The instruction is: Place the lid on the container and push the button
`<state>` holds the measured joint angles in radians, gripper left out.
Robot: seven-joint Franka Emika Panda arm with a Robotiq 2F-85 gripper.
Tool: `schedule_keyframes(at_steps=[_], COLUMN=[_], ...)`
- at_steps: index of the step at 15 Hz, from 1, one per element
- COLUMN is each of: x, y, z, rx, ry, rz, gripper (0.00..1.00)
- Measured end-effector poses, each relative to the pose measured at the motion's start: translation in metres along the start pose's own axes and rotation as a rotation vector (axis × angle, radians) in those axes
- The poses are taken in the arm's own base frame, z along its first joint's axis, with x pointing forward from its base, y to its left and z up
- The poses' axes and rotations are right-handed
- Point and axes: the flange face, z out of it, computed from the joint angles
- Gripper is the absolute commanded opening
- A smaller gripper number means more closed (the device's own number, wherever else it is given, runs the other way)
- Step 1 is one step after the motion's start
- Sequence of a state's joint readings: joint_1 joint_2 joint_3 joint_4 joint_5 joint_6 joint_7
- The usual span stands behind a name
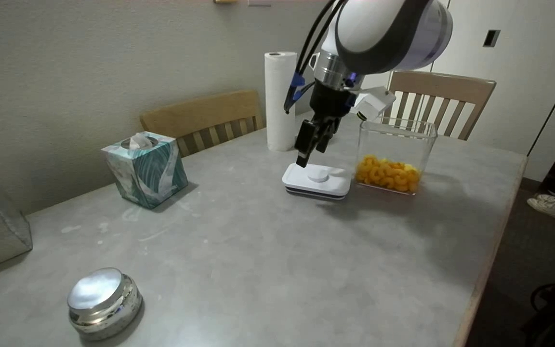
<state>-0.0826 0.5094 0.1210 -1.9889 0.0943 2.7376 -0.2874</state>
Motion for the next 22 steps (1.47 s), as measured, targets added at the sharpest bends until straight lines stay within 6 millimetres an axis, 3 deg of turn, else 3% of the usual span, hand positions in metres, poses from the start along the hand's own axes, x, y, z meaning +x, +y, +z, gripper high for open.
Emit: schedule_keyframes(at_steps=[5,9,16,22], x=[-0.011,-0.009,0.019,0.022], y=[0.008,0.014,0.033,0.036], z=[0.029,0.049,0.051,0.053], rx=[0.002,0.002,-0.036,-0.021], ry=[-0.042,-0.046,-0.008,-0.015], rz=[0.008,-0.014,-0.138,-0.194], gripper=[1.00,1.00,1.00,1.00])
